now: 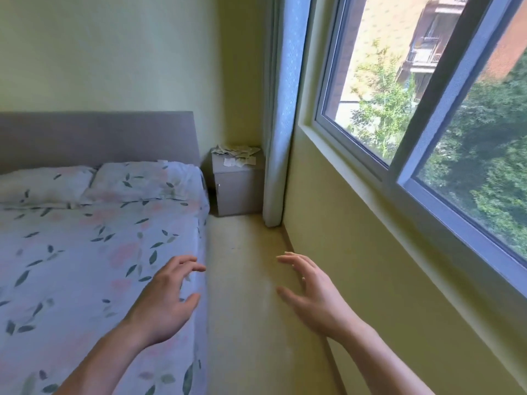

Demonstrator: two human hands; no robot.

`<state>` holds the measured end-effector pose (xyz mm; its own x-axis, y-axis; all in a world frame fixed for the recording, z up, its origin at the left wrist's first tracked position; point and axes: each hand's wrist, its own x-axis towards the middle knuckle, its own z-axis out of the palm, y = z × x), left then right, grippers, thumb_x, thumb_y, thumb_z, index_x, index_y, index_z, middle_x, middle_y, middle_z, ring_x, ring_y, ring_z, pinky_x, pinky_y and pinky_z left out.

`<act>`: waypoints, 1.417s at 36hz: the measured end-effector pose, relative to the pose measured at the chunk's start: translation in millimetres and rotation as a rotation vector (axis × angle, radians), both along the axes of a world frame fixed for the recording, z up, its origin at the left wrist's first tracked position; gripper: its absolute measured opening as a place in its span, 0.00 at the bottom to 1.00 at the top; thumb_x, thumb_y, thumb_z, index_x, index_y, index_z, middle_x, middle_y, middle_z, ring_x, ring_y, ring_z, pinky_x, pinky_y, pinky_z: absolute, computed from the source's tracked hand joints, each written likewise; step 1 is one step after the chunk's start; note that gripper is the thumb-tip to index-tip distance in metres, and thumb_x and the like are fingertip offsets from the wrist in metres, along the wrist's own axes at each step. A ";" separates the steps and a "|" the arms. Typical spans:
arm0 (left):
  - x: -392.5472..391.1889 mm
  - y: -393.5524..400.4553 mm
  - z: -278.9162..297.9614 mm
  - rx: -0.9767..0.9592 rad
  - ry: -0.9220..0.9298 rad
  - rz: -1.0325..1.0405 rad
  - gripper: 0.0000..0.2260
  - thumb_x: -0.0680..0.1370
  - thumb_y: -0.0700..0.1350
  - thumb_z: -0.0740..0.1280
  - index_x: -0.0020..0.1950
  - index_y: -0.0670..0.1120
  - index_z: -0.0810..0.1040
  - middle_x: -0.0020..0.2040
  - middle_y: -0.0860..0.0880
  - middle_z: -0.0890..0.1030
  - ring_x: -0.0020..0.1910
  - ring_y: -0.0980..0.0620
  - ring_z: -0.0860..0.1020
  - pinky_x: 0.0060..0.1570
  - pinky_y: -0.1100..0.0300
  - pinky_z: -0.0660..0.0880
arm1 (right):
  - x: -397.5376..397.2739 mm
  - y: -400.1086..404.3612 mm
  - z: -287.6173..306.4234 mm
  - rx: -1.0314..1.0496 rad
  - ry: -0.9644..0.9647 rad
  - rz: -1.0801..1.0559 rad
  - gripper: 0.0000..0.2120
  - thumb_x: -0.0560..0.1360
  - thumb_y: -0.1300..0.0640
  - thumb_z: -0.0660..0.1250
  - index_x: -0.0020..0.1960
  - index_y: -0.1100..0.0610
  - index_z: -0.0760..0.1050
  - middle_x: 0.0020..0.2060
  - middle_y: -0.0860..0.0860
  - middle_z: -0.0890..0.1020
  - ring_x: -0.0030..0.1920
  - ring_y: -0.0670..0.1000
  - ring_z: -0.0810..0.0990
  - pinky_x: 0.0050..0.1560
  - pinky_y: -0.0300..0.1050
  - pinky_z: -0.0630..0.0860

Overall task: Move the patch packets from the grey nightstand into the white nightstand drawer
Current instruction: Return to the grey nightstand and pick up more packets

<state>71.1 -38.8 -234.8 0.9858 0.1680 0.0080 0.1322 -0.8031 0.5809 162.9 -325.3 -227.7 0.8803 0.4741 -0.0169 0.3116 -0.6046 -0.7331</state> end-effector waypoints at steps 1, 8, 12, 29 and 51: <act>16.9 6.3 0.7 -0.002 -0.002 0.005 0.16 0.78 0.46 0.69 0.62 0.62 0.73 0.68 0.64 0.66 0.64 0.62 0.69 0.53 0.73 0.65 | 18.9 7.6 -1.1 0.001 0.004 -0.002 0.24 0.76 0.49 0.71 0.71 0.41 0.71 0.72 0.36 0.69 0.72 0.38 0.68 0.74 0.43 0.67; 144.4 49.1 10.3 0.004 -0.021 -0.017 0.16 0.78 0.44 0.69 0.64 0.59 0.74 0.69 0.63 0.66 0.64 0.64 0.68 0.57 0.69 0.63 | 138.4 55.2 -3.4 0.051 0.012 -0.026 0.23 0.76 0.48 0.71 0.70 0.40 0.72 0.71 0.36 0.70 0.71 0.38 0.69 0.74 0.45 0.67; 213.8 61.8 18.3 0.000 -0.039 -0.044 0.16 0.78 0.46 0.69 0.65 0.59 0.74 0.67 0.65 0.66 0.63 0.67 0.66 0.59 0.70 0.61 | 200.5 71.9 -3.4 0.053 0.008 -0.030 0.23 0.76 0.47 0.71 0.69 0.39 0.71 0.70 0.34 0.70 0.70 0.36 0.69 0.74 0.46 0.68; 512.4 140.4 -6.3 -0.005 -0.007 0.017 0.16 0.77 0.46 0.70 0.62 0.60 0.75 0.65 0.66 0.67 0.67 0.64 0.69 0.63 0.70 0.62 | 516.3 157.4 -42.6 0.064 0.116 0.045 0.23 0.76 0.50 0.71 0.70 0.39 0.71 0.69 0.34 0.71 0.70 0.36 0.70 0.74 0.45 0.67; 764.6 352.7 -67.5 -0.104 0.143 0.333 0.16 0.77 0.45 0.71 0.60 0.59 0.75 0.65 0.62 0.69 0.65 0.60 0.72 0.63 0.64 0.66 | 862.0 367.7 -76.1 -0.022 0.188 0.230 0.23 0.76 0.51 0.71 0.68 0.39 0.71 0.65 0.36 0.73 0.68 0.38 0.71 0.70 0.41 0.70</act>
<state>835.6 313.9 -302.3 0.8669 0.4722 -0.1598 0.4619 -0.6403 0.6137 1024.9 42.5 -303.8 0.7302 0.6587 -0.1814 0.3026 -0.5498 -0.7785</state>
